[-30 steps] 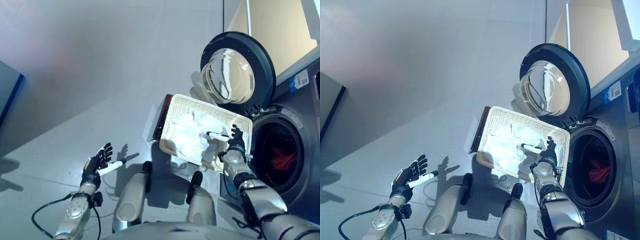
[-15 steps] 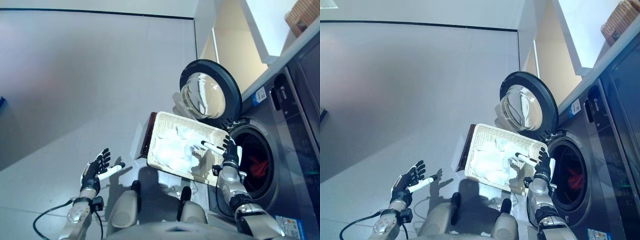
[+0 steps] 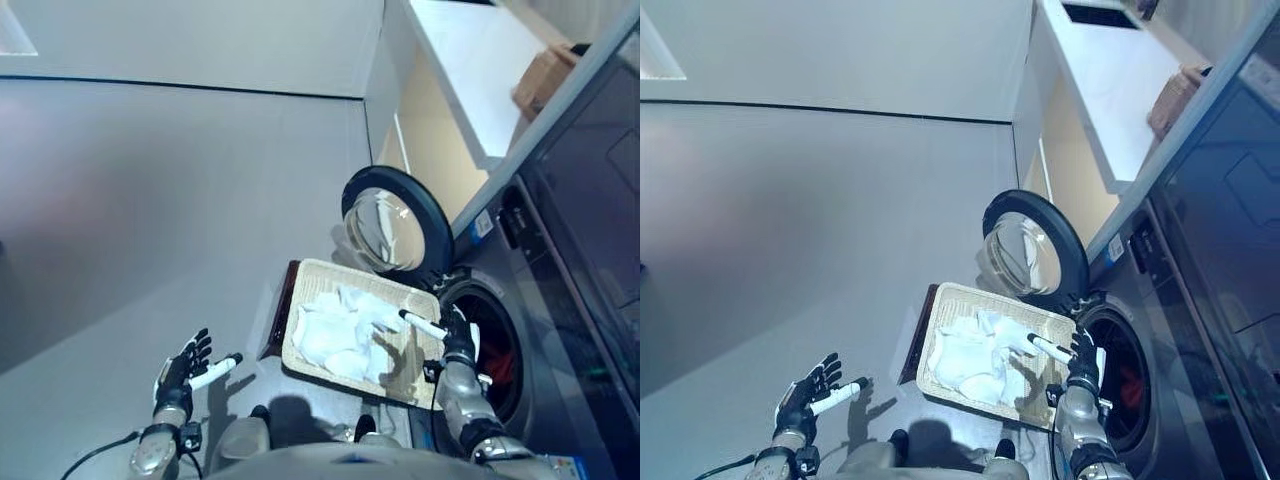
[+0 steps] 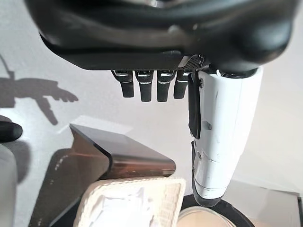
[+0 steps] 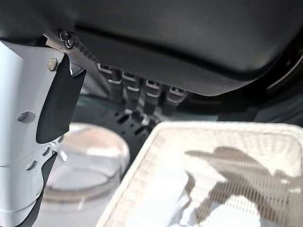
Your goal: Pick up the clothes and place them into the washing machine
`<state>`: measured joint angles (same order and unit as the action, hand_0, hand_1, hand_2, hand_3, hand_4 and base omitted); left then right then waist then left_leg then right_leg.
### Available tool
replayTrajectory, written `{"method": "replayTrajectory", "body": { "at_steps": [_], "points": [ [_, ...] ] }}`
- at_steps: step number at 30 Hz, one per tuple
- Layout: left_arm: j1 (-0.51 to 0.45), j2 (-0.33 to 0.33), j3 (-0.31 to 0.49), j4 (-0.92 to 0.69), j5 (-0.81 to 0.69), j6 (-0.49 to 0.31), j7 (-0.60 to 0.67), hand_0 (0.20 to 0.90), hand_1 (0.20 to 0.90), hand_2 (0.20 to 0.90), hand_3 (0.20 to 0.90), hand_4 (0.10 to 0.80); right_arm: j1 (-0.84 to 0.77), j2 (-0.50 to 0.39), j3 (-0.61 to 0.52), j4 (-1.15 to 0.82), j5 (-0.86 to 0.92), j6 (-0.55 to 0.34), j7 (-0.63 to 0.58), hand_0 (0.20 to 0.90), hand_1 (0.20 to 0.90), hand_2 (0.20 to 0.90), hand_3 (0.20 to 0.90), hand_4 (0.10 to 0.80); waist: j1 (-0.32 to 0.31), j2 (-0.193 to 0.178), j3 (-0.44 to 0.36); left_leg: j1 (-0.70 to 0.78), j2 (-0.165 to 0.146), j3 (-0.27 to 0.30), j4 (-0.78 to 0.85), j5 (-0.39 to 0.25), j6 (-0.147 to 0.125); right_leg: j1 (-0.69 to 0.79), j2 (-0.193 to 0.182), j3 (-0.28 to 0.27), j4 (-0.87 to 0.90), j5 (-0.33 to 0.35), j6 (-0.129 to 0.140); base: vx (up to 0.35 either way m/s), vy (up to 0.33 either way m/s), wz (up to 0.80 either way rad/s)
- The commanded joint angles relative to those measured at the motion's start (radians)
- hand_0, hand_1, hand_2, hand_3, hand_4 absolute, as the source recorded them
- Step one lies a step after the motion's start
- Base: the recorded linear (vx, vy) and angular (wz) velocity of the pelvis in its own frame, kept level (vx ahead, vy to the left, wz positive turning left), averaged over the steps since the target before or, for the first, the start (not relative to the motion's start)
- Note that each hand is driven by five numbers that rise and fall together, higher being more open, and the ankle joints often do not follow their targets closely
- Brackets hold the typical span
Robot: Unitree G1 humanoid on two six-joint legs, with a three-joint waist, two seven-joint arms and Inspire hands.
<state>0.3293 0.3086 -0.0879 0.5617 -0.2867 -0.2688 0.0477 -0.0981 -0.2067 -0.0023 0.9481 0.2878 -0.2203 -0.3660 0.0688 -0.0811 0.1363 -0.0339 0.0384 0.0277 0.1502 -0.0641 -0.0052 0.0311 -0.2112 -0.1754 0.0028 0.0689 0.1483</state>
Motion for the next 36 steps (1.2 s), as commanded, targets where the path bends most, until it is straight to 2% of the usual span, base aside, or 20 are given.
{"method": "replayTrajectory", "body": {
  "at_steps": [1,8,11,12,13,16,19,20,21,23,26,29,30,31,34,36],
  "points": [
    [-0.025,-0.013,0.025,-0.002,0.045,-0.078,0.018,0.900,0.900,0.900,0.900,0.800,0.006,-0.024,-0.038,-0.092,0.036,-0.093,0.024,0.900,0.900,0.900,0.900,0.800,-0.002,0.023,-0.051,0.042,0.057,-0.017,-0.157,0.118,-0.046,0.007,0.004,-0.024,0.033,-0.012,0.027,-0.015,0.040,-0.10],
    [-0.049,-0.033,0.036,0.058,0.056,-0.076,0.029,0.900,0.900,0.900,0.900,0.800,0.100,0.020,-0.021,-0.137,0.080,-0.105,0.079,0.900,0.900,0.900,0.900,0.800,-0.012,0.020,-0.060,0.082,0.061,-0.013,-0.113,0.092,-0.040,0.044,0.014,0.001,0.051,-0.027,0.019,-0.016,0.011,-0.13],
    [-0.044,-0.038,0.040,0.046,0.054,-0.079,0.025,0.900,0.900,0.900,0.900,0.800,0.117,0.023,-0.012,-0.147,0.074,-0.103,0.094,0.900,0.900,0.900,0.900,0.800,-0.009,0.023,-0.065,0.088,0.063,-0.011,-0.118,0.103,-0.040,0.049,0.013,0.002,0.052,-0.024,0.017,-0.002,-0.002,-0.03],
    [-0.048,-0.039,0.036,0.050,0.055,-0.077,0.024,0.900,0.900,0.900,0.900,0.800,0.129,0.022,-0.011,-0.155,0.072,-0.101,0.095,0.900,0.900,0.900,0.900,0.800,-0.009,0.024,-0.063,0.095,0.064,-0.011,-0.122,0.101,-0.043,0.061,0.014,-0.001,0.051,-0.033,0.018,0.000,0.000,0.00],
    [-0.066,-0.027,0.024,0.048,0.063,-0.077,0.016,0.900,0.900,0.900,0.900,0.800,0.155,0.017,-0.034,-0.173,0.084,-0.109,0.099,0.900,0.900,0.900,0.900,0.800,-0.017,0.025,-0.063,0.083,0.074,0.016,-0.132,0.132,-0.062,0.077,0.016,-0.026,0.043,-0.031,0.020,-0.019,-0.012,0.08],
    [-0.040,-0.042,0.025,0.038,0.055,-0.076,0.002,0.900,0.900,0.900,0.900,0.800,0.189,0.012,-0.033,-0.192,0.069,-0.101,0.111,0.900,0.900,0.900,0.900,0.800,-0.027,0.028,-0.082,0.107,0.087,0.029,-0.173,0.138,-0.063,0.082,0.023,-0.048,0.042,-0.052,0.019,-0.016,0.011,0.37],
    [-0.028,-0.049,0.025,0.026,0.049,-0.074,0.005,0.900,0.900,0.900,0.900,0.800,0.194,0.010,-0.033,-0.195,0.072,-0.098,0.110,0.900,0.900,0.900,0.900,0.800,-0.029,0.029,-0.083,0.110,0.091,0.022,-0.172,0.135,-0.058,0.072,0.029,-0.030,0.044,-0.049,0.016,0.002,0.000,0.05],
    [-0.021,-0.051,0.026,0.008,0.043,-0.075,0.004,0.900,0.900,0.900,0.900,0.800,0.198,0.009,-0.030,-0.201,0.072,-0.095,0.119,0.900,0.900,0.900,0.900,0.800,-0.023,0.028,-0.083,0.103,0.085,-0.004,-0.160,0.132,-0.054,0.064,0.031,-0.016,0.047,-0.049,0.013,-0.070,0.002,-0.12],
    [-0.017,-0.052,0.031,-0.001,0.044,-0.080,0.001,0.900,0.900,0.900,0.900,0.800,0.198,-0.001,-0.021,-0.195,0.061,-0.097,0.131,0.900,0.900,0.900,0.900,0.800,-0.008,0.020,-0.078,0.085,0.053,-0.084,-0.140,0.123,-0.046,0.049,0.031,-0.001,0.053,-0.041,0.007,-0.042,-0.002,-0.15],
    [-0.020,-0.053,0.034,0.004,0.040,-0.080,0.001,0.900,0.900,0.900,0.900,0.800,0.191,-0.002,-0.019,-0.186,0.058,-0.097,0.128,0.900,0.900,0.900,0.900,0.800,-0.005,0.017,-0.072,0.083,0.045,-0.106,-0.131,0.110,-0.045,0.053,0.030,0.000,0.062,-0.047,0.007,-0.025,-0.006,-0.24],
    [-0.023,-0.056,0.031,0.012,0.038,-0.074,-0.005,0.900,0.900,0.900,0.900,0.800,0.185,0.008,-0.020,-0.176,0.060,-0.096,0.126,0.900,0.900,0.900,0.900,0.800,-0.006,0.015,-0.077,0.075,0.055,-0.090,-0.138,0.114,-0.041,0.062,0.030,-0.001,0.059,-0.051,0.012,-0.003,0.029,-0.03],
    [-0.037,-0.043,0.027,0.005,0.039,-0.071,-0.008,0.900,0.900,0.900,0.900,0.800,0.184,0.008,-0.018,-0.182,0.067,-0.100,0.127,0.900,0.900,0.900,0.900,0.800,-0.014,0.015,-0.073,0.064,0.057,-0.099,-0.135,0.121,-0.039,0.053,0.033,0.019,0.077,-0.062,0.011,-0.004,0.034,0.05],
    [-0.047,-0.034,0.024,-0.001,0.036,-0.072,-0.005,0.900,0.900,0.900,0.900,0.800,0.185,0.010,-0.013,-0.196,0.072,-0.103,0.125,0.900,0.900,0.900,0.900,0.800,-0.022,0.015,-0.068,0.055,0.057,-0.107,-0.129,0.125,-0.039,0.040,0.038,0.037,0.109,-0.074,0.009,-0.052,0.007,0.24],
    [-0.063,-0.021,0.022,0.004,0.040,-0.075,0.007,0.900,0.900,0.900,0.900,0.800,0.181,0.014,-0.006,-0.194,0.082,-0.105,0.124,0.900,0.900,0.900,0.900,0.800,-0.034,0.012,-0.054,0.047,0.059,-0.112,-0.127,0.124,-0.036,0.018,0.056,0.080,0.137,-0.087,0.003,-0.063,0.004,0.36],
    [-0.068,-0.027,0.025,0.018,0.041,-0.078,0.024,0.900,0.900,0.900,0.900,0.800,0.174,0.021,0.003,-0.178,0.081,-0.102,0.125,0.900,0.900,0.900,0.900,0.800,-0.033,0.015,-0.054,0.050,0.065,-0.114,-0.129,0.126,-0.035,0.000,0.066,0.094,0.155,-0.093,-0.002,-0.004,-0.024,0.20],
    [-0.058,-0.039,0.034,0.002,0.025,-0.079,0.026,0.900,0.900,0.900,0.900,0.800,0.167,0.008,0.004,-0.165,0.071,-0.099,0.120,0.900,0.900,0.900,0.900,0.800,-0.013,0.011,-0.049,0.049,0.013,-0.227,-0.082,0.096,-0.028,0.006,0.074,0.131,0.132,-0.082,-0.008,0.022,-0.024,-0.13]
  ]
}}
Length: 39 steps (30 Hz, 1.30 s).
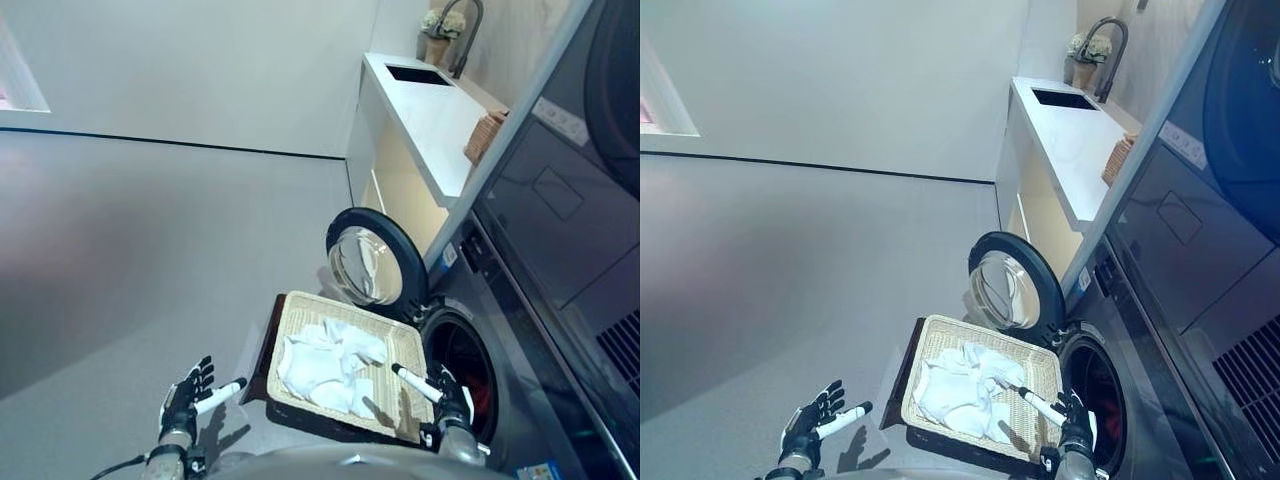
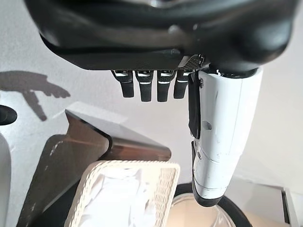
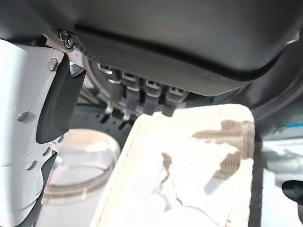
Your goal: Pick up the clothes and place them into the washing machine
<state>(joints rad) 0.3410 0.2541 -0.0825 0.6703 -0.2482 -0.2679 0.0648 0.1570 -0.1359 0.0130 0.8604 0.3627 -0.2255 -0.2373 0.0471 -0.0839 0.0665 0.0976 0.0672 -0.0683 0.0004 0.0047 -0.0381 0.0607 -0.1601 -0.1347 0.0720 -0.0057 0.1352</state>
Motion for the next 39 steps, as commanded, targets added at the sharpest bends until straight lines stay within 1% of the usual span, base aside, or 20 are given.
{"method": "replayTrajectory", "body": {
  "at_steps": [1,2,3,4,6,10,13,15,16,17,18,20,22,24,26,29,32,34,36,39],
  "points": [
    [-0.065,0.009,0.027,-0.110,-0.015,-0.083,0.011,0.900,0.900,0.900,0.900,0.800,-0.089,-0.070,-0.011,-0.078,-0.012,-0.093,-0.010,0.900,0.900,0.900,0.900,0.800,0.013,0.015,0.025,-0.088,-0.053,-0.184,0.084,0.008,0.010,-0.028,0.021,0.100,0.063,-0.005,0.002,-0.003,0.032,-0.29],
    [-0.065,0.002,0.029,-0.117,-0.021,-0.081,0.004,0.900,0.900,0.900,0.900,0.800,-0.090,-0.073,-0.017,-0.084,-0.017,-0.090,-0.009,0.900,0.900,0.900,0.900,0.800,0.007,0.018,0.024,-0.099,-0.061,-0.169,0.081,0.008,0.012,-0.022,0.015,0.092,0.058,-0.005,0.002,0.008,0.058,-0.37],
    [-0.074,0.003,0.020,-0.105,-0.023,-0.079,-0.002,0.900,0.900,0.900,0.900,0.800,-0.095,-0.075,-0.023,-0.088,-0.016,-0.092,-0.013,0.900,0.900,0.900,0.900,0.800,-0.002,0.020,0.021,-0.102,-0.055,-0.134,0.078,0.010,0.009,-0.019,0.008,0.084,0.054,-0.002,0.007,0.043,0.075,-0.31],
    [-0.074,0.000,0.015,-0.104,-0.023,-0.080,-0.007,0.900,0.900,0.900,0.900,0.800,-0.095,-0.070,-0.030,-0.085,-0.007,-0.093,-0.014,0.900,0.900,0.900,0.900,0.800,-0.004,0.023,0.016,-0.098,-0.052,-0.118,0.079,0.004,0.013,-0.022,0.004,0.087,0.056,-0.006,0.011,0.060,0.072,-0.14],
    [-0.087,0.001,0.009,-0.083,-0.016,-0.078,0.000,0.900,0.900,0.900,0.900,0.800,-0.100,-0.061,-0.027,-0.073,0.000,-0.090,-0.013,0.900,0.900,0.900,0.900,0.800,-0.007,0.026,0.011,-0.087,-0.052,-0.094,0.082,-0.007,0.022,-0.020,-0.006,0.096,0.059,-0.007,0.016,0.060,0.067,-0.03],
    [-0.093,0.002,0.019,-0.082,-0.023,-0.079,0.005,0.900,0.900,0.900,0.900,0.800,-0.101,-0.054,-0.022,-0.068,-0.001,-0.086,-0.007,0.900,0.900,0.900,0.900,0.800,-0.006,0.026,0.014,-0.091,-0.053,-0.066,0.102,-0.010,0.022,-0.019,-0.015,0.098,0.052,0.013,0.022,0.019,0.030,-0.15],
    [-0.117,0.018,0.037,-0.076,-0.035,-0.079,0.020,0.900,0.900,0.900,0.900,0.800,-0.082,-0.053,-0.049,-0.082,0.020,-0.084,-0.002,0.900,0.900,0.900,0.900,0.800,-0.023,0.012,0.025,-0.076,-0.035,0.003,0.107,-0.007,0.010,0.010,-0.041,0.066,0.062,0.062,0.047,0.025,0.102,-0.10],
    [-0.119,0.019,0.035,-0.073,-0.035,-0.079,0.021,0.900,0.900,0.900,0.900,0.800,-0.076,-0.054,-0.057,-0.081,0.023,-0.083,-0.003,0.900,0.900,0.900,0.900,0.800,-0.028,0.009,0.026,-0.070,-0.035,0.017,0.101,-0.004,0.010,0.011,-0.048,0.061,0.075,0.078,0.052,0.007,0.119,0.17],
    [-0.114,0.013,0.035,-0.066,-0.037,-0.078,0.026,0.900,0.900,0.900,0.900,0.800,-0.064,-0.053,-0.073,-0.084,0.027,-0.082,-0.011,0.900,0.900,0.900,0.900,0.800,-0.036,0.004,0.024,-0.058,-0.048,0.028,0.093,-0.005,0.018,0.008,-0.063,0.060,0.107,0.116,0.062,0.015,0.155,0.37],
    [-0.114,0.013,0.034,-0.067,-0.037,-0.078,0.026,0.900,0.900,0.900,0.900,0.800,-0.064,-0.053,-0.073,-0.084,0.027,-0.082,-0.012,0.900,0.900,0.900,0.900,0.800,-0.036,0.004,0.024,-0.057,-0.048,0.029,0.093,-0.005,0.018,0.008,-0.063,0.061,0.108,0.116,0.062,0.024,0.185,0.41],
    [-0.105,0.009,0.041,-0.069,-0.043,-0.076,0.024,0.900,0.900,0.900,0.900,0.800,-0.060,-0.053,-0.082,-0.080,0.033,-0.081,-0.012,0.900,0.900,0.900,0.900,0.800,-0.037,0.002,0.022,-0.047,-0.057,0.031,0.088,-0.014,0.029,0.001,-0.071,0.069,0.133,0.131,0.065,0.014,0.139,0.21],
    [-0.086,0.004,0.058,-0.071,-0.044,-0.072,0.025,0.900,0.900,0.900,0.900,0.800,-0.057,-0.053,-0.091,-0.093,0.038,-0.078,-0.013,0.900,0.900,0.900,0.900,0.800,-0.038,0.002,0.027,-0.033,-0.071,0.041,0.077,-0.023,0.050,-0.035,-0.085,0.106,0.205,0.171,0.068,-0.003,0.223,0.08],
    [-0.070,0.008,0.077,-0.074,-0.036,-0.068,0.028,0.900,0.900,0.900,0.900,0.800,-0.056,-0.049,-0.100,-0.099,0.054,-0.082,-0.014,0.900,0.900,0.900,0.900,0.800,-0.040,0.002,0.040,-0.019,-0.095,0.048,0.069,-0.034,0.069,-0.071,-0.102,0.143,0.269,0.236,0.064,-0.005,0.221,-0.04],
    [-0.048,0.019,0.095,-0.087,-0.027,-0.068,0.020,0.900,0.900,0.900,0.900,0.800,-0.055,-0.047,-0.096,-0.106,0.058,-0.083,-0.007,0.900,0.900,0.900,0.900,0.800,-0.041,0.005,0.053,-0.010,-0.110,0.048,0.064,-0.033,0.082,-0.096,-0.108,0.161,0.310,0.281,0.057,0.006,0.195,-0.06],
    [-0.028,0.032,0.118,-0.095,-0.019,-0.068,0.014,0.900,0.900,0.900,0.900,0.800,-0.047,-0.042,-0.094,-0.113,0.059,-0.082,0.001,0.900,0.900,0.900,0.900,0.800,-0.044,0.015,0.058,0.007,-0.122,0.045,0.045,-0.032,0.094,-0.119,-0.114,0.172,0.347,0.292,0.048,0.042,0.210,-0.13],
    [-0.014,0.040,0.133,-0.103,-0.006,-0.068,0.016,0.900,0.900,0.900,0.900,0.800,-0.046,-0.036,-0.090,-0.096,0.063,-0.080,0.004,0.900,0.900,0.900,0.900,0.800,-0.042,0.021,0.069,0.022,-0.138,0.058,0.039,-0.038,0.108,-0.140,-0.120,0.157,0.379,0.305,0.041,0.041,0.163,0.01],
    [-0.028,0.038,0.143,-0.101,-0.016,-0.072,0.022,0.900,0.900,0.900,0.900,0.800,-0.064,-0.033,-0.086,-0.092,0.063,-0.076,0.000,0.900,0.900,0.900,0.900,0.800,-0.043,0.025,0.071,0.029,-0.141,0.078,0.036,-0.051,0.105,-0.141,-0.139,0.092,0.285,0.261,0.042,0.058,0.061,-0.03],
    [-0.038,0.036,0.147,-0.095,-0.026,-0.076,0.027,0.900,0.900,0.900,0.900,0.800,-0.079,-0.036,-0.088,-0.084,0.070,-0.077,0.000,0.900,0.900,0.900,0.900,0.800,-0.052,0.025,0.074,0.034,-0.138,0.085,0.033,-0.062,0.093,-0.154,-0.151,0.050,0.156,0.258,0.054,0.080,-0.059,-0.10],
    [-0.047,0.036,0.144,-0.089,-0.034,-0.081,0.029,0.900,0.900,0.900,0.900,0.800,-0.094,-0.038,-0.082,-0.081,0.071,-0.077,0.000,0.900,0.900,0.900,0.900,0.800,-0.055,0.012,0.077,0.039,-0.138,0.088,0.033,-0.073,0.083,-0.163,-0.160,0.036,0.042,0.293,0.071,0.085,-0.095,-0.05],
    [-0.048,0.027,0.134,-0.095,-0.036,-0.081,0.033,0.900,0.900,0.900,0.900,0.800,-0.106,-0.036,-0.078,-0.075,0.072,-0.077,-0.007,0.900,0.900,0.900,0.900,0.800,-0.055,-0.001,0.086,0.052,-0.136,0.089,0.035,-0.087,0.077,-0.178,-0.156,0.039,-0.009,0.353,0.093,0.106,-0.080,-0.12]
  ]
}}
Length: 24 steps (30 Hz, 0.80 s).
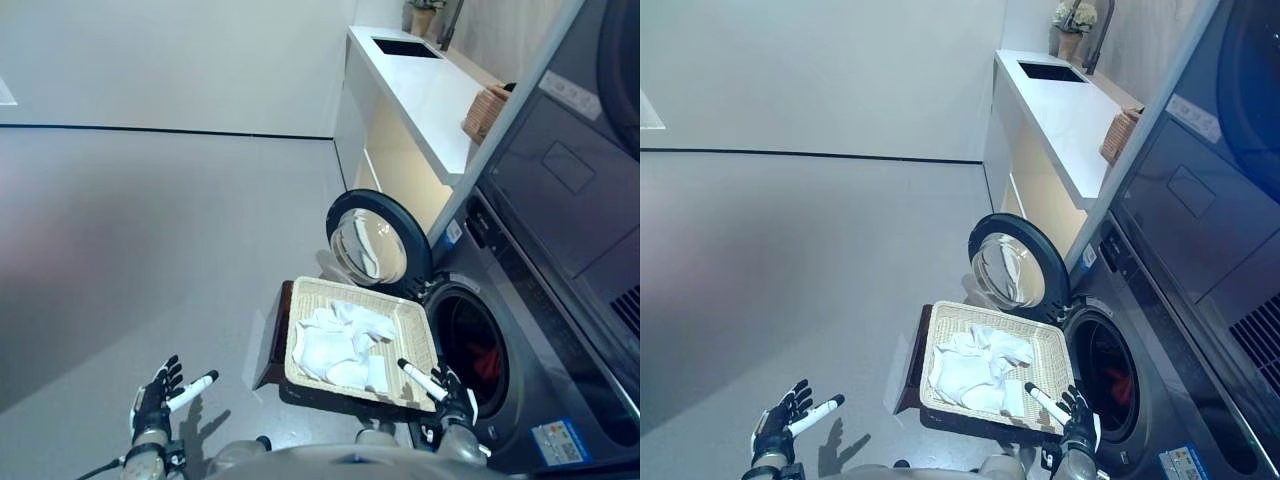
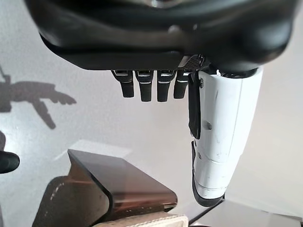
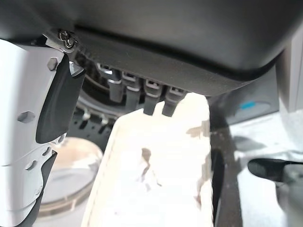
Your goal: Pick up the clothes and place them into the washing machine
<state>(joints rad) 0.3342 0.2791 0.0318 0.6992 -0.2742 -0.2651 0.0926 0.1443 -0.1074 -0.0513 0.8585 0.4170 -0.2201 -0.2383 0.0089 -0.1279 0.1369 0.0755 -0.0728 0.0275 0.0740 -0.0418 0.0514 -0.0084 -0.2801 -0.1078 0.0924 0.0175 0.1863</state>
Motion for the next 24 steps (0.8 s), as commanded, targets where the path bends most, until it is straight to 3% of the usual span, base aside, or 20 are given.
{"method": "replayTrajectory", "body": {
  "at_steps": [1,4,8,10,16,19,21,24],
  "points": [
    [-0.041,-0.001,0.017,-0.122,-0.015,-0.082,0.006,0.900,0.900,0.900,0.900,0.800,-0.093,-0.065,-0.012,-0.079,0.020,-0.082,-0.009,0.900,0.900,0.900,0.900,0.800,-0.019,0.036,0.019,0.077,0.005,-0.008,-0.037,-0.044,-0.013,-0.109,-0.028,0.026,-0.030,0.339,0.045,0.087,-0.100,0.01],
    [-0.049,-0.012,0.001,-0.110,-0.023,-0.079,0.012,0.900,0.900,0.900,0.900,0.800,-0.088,-0.065,-0.007,-0.095,0.032,-0.088,-0.009,0.900,0.900,0.900,0.900,0.800,-0.021,0.022,0.020,0.085,0.011,-0.013,-0.034,-0.063,-0.017,-0.118,-0.001,0.045,-0.072,0.335,0.050,0.095,-0.124,-0.02],
    [-0.045,-0.034,-0.027,-0.106,-0.020,-0.072,0.014,0.900,0.900,0.900,0.900,0.800,-0.077,-0.060,0.009,-0.097,0.015,-0.085,-0.018,0.900,0.900,0.900,0.900,0.800,-0.015,0.020,0.011,0.091,0.027,-0.001,-0.038,-0.075,-0.025,-0.118,0.038,0.011,-0.072,0.282,0.038,0.098,-0.141,-0.03],
    [-0.046,-0.039,-0.042,-0.105,-0.021,-0.071,0.011,0.900,0.900,0.900,0.900,0.800,-0.066,-0.061,0.020,-0.091,0.007,-0.085,-0.017,0.900,0.900,0.900,0.900,0.800,-0.017,0.027,0.006,0.097,0.062,-0.005,-0.044,-0.078,-0.043,-0.111,0.062,0.004,-0.067,0.217,0.022,0.132,-0.184,0.00],
    [-0.099,-0.043,-0.092,-0.063,-0.035,-0.069,0.015,0.900,0.900,0.900,0.900,0.800,-0.061,-0.078,0.054,-0.068,-0.018,-0.082,-0.010,0.900,0.900,0.900,0.900,0.800,-0.035,0.047,-0.010,0.090,0.161,-0.037,-0.029,-0.070,-0.096,-0.096,0.123,-0.020,-0.018,0.114,-0.016,0.127,-0.220,0.22],
    [-0.136,-0.044,-0.106,-0.029,-0.047,-0.070,0.026,0.900,0.900,0.900,0.900,0.800,-0.062,-0.087,0.082,-0.044,-0.039,-0.085,-0.014,0.900,0.900,0.900,0.900,0.800,-0.038,0.051,-0.005,0.038,0.203,-0.057,0.107,-0.036,-0.125,-0.078,0.173,-0.019,0.005,0.072,-0.052,0.096,-0.281,0.23],
    [-0.149,-0.050,-0.111,-0.032,-0.059,-0.073,0.032,0.900,0.900,0.900,0.900,0.800,-0.054,-0.092,0.089,-0.044,-0.030,-0.092,-0.011,0.900,0.900,0.900,0.900,0.800,-0.029,0.045,0.010,-0.038,0.207,-0.089,0.273,0.031,-0.124,-0.047,0.198,-0.012,0.007,0.056,-0.082,0.053,-0.277,0.16],
    [-0.165,-0.059,-0.129,-0.029,-0.072,-0.068,0.037,0.900,0.900,0.900,0.900,0.800,-0.038,-0.105,0.075,-0.048,-0.023,-0.098,-0.025,0.900,0.900,0.900,0.900,0.800,-0.018,0.034,0.037,-0.116,0.182,-0.120,0.407,0.094,-0.109,-0.016,0.211,-0.009,0.010,0.034,-0.110,0.031,-0.200,0.17]
  ]
}}
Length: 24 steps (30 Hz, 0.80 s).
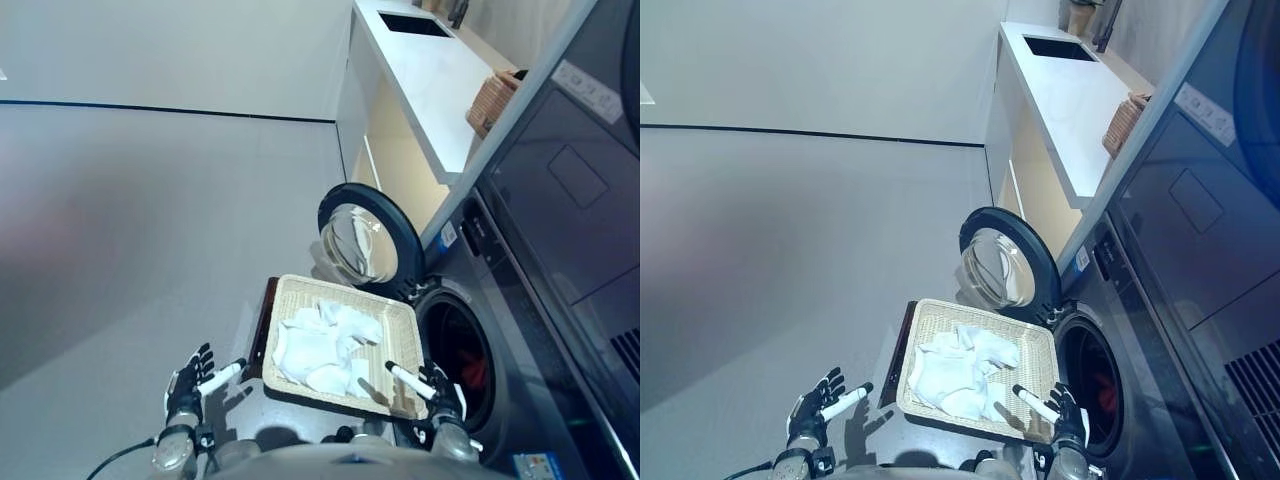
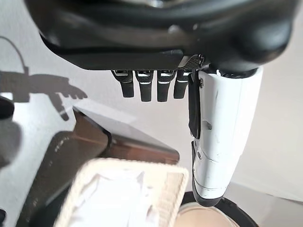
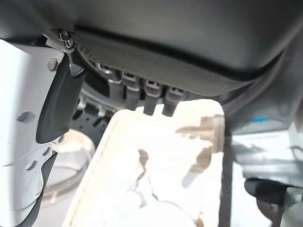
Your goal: Pick up the clothes and place them into the washing machine
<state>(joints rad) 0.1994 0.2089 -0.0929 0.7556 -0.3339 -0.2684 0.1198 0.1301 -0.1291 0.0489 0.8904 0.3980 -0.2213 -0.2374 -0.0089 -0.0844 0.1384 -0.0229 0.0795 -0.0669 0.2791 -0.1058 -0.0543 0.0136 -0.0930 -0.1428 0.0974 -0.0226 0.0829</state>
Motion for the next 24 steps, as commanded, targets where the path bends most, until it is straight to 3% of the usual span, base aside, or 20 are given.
{"method": "replayTrajectory", "body": {
  "at_steps": [1,6,7,10,12,15,17,19,20,21,22,24],
  "points": [
    [-0.038,0.010,-0.006,-0.083,-0.015,-0.062,0.008,0.900,0.900,0.900,0.900,0.800,-0.026,-0.087,-0.035,-0.076,0.004,-0.097,-0.029,0.900,0.900,0.900,0.900,0.800,0.002,-0.009,0.040,-0.036,0.031,-0.025,0.191,0.175,-0.001,-0.032,0.026,0.026,0.009,0.063,-0.012,0.054,-0.121,0.08],
    [-0.055,0.011,-0.013,-0.077,-0.019,-0.060,0.019,0.900,0.900,0.900,0.900,0.800,-0.033,-0.098,-0.050,-0.064,0.017,-0.102,-0.039,0.900,0.900,0.900,0.900,0.800,0.008,-0.007,0.038,-0.105,0.033,-0.005,0.047,0.181,0.005,-0.014,0.032,0.042,0.019,0.026,-0.020,0.084,-0.038,0.04],
    [-0.060,0.011,-0.010,-0.074,-0.027,-0.061,0.025,0.900,0.900,0.900,0.900,0.800,-0.044,-0.101,-0.047,-0.066,0.018,-0.102,-0.045,0.900,0.900,0.900,0.900,0.800,0.019,0.004,0.039,-0.138,0.032,-0.014,-0.071,0.217,-0.006,-0.005,0.048,0.054,0.021,0.016,-0.019,0.204,-0.006,-0.29],
    [-0.058,0.011,-0.004,-0.072,-0.033,-0.061,0.032,0.900,0.900,0.900,0.900,0.800,-0.063,-0.102,-0.038,-0.066,0.013,-0.105,-0.051,0.900,0.900,0.900,0.900,0.800,0.040,0.025,0.046,-0.182,0.035,-0.056,-0.202,0.319,-0.022,0.022,0.073,0.078,0.017,0.004,-0.020,0.176,0.012,-0.32],
    [-0.059,0.008,-0.002,-0.068,-0.037,-0.062,0.032,0.900,0.900,0.900,0.900,0.800,-0.066,-0.102,-0.034,-0.063,0.010,-0.104,-0.052,0.900,0.900,0.900,0.900,0.800,0.045,0.028,0.050,-0.190,0.038,-0.057,-0.245,0.334,-0.023,0.030,0.074,0.086,0.018,-0.004,-0.020,0.102,0.019,-0.14],
    [-0.058,-0.001,0.004,-0.051,-0.035,-0.064,0.032,0.900,0.900,0.900,0.900,0.800,-0.072,-0.097,-0.029,-0.054,0.005,-0.105,-0.058,0.900,0.900,0.900,0.900,0.800,0.051,0.050,0.052,-0.222,0.048,0.024,-0.354,0.373,-0.042,0.069,0.075,0.104,0.005,-0.020,-0.016,0.173,0.087,-0.26],
    [-0.058,-0.010,-0.002,-0.037,-0.030,-0.068,0.034,0.900,0.900,0.900,0.900,0.800,-0.079,-0.093,-0.029,-0.038,0.001,-0.101,-0.061,0.900,0.900,0.900,0.900,0.800,0.050,0.067,0.046,-0.203,0.057,0.037,-0.341,0.393,-0.053,0.098,0.060,0.118,-0.011,-0.028,-0.002,0.154,0.164,0.10],
    [-0.061,-0.010,-0.004,-0.036,-0.027,-0.070,0.035,0.900,0.900,0.900,0.900,0.800,-0.080,-0.092,-0.028,-0.043,0.001,-0.100,-0.057,0.900,0.900,0.900,0.900,0.800,0.049,0.069,0.047,-0.190,0.058,0.042,-0.302,0.384,-0.050,0.106,0.048,0.124,-0.010,-0.030,0.003,0.074,0.155,-0.13],
    [-0.070,-0.007,-0.006,-0.036,-0.027,-0.071,0.033,0.900,0.900,0.900,0.900,0.800,-0.082,-0.091,-0.027,-0.051,0.005,-0.099,-0.051,0.900,0.900,0.900,0.900,0.800,0.043,0.067,0.047,-0.184,0.053,0.043,-0.225,0.348,-0.041,0.099,0.033,0.127,-0.002,-0.029,0.008,0.020,0.176,-0.20],
    [-0.077,-0.003,-0.009,-0.039,-0.028,-0.075,0.034,0.900,0.900,0.900,0.900,0.800,-0.083,-0.089,-0.025,-0.055,0.008,-0.098,-0.048,0.900,0.900,0.900,0.900,0.800,0.037,0.064,0.047,-0.172,0.041,0.042,-0.175,0.307,-0.034,0.090,0.018,0.129,0.008,-0.025,0.011,-0.003,0.229,-0.30],
    [-0.094,0.003,-0.015,-0.042,-0.027,-0.079,0.036,0.900,0.900,0.900,0.900,0.800,-0.087,-0.086,-0.029,-0.054,0.017,-0.096,-0.040,0.900,0.900,0.900,0.900,0.800,0.025,0.056,0.043,-0.144,-0.003,0.037,-0.088,0.219,-0.023,0.072,-0.010,0.138,0.030,-0.023,0.017,0.061,0.279,-0.46],
    [-0.107,0.005,-0.029,-0.041,-0.026,-0.076,0.045,0.900,0.900,0.900,0.900,0.800,-0.093,-0.078,-0.022,-0.039,0.011,-0.089,-0.045,0.900,0.900,0.900,0.900,0.800,0.016,0.073,0.026,-0.084,-0.026,0.021,-0.161,0.192,0.005,0.055,-0.023,0.158,0.072,-0.034,0.033,0.160,0.329,-0.42]
  ]
}}
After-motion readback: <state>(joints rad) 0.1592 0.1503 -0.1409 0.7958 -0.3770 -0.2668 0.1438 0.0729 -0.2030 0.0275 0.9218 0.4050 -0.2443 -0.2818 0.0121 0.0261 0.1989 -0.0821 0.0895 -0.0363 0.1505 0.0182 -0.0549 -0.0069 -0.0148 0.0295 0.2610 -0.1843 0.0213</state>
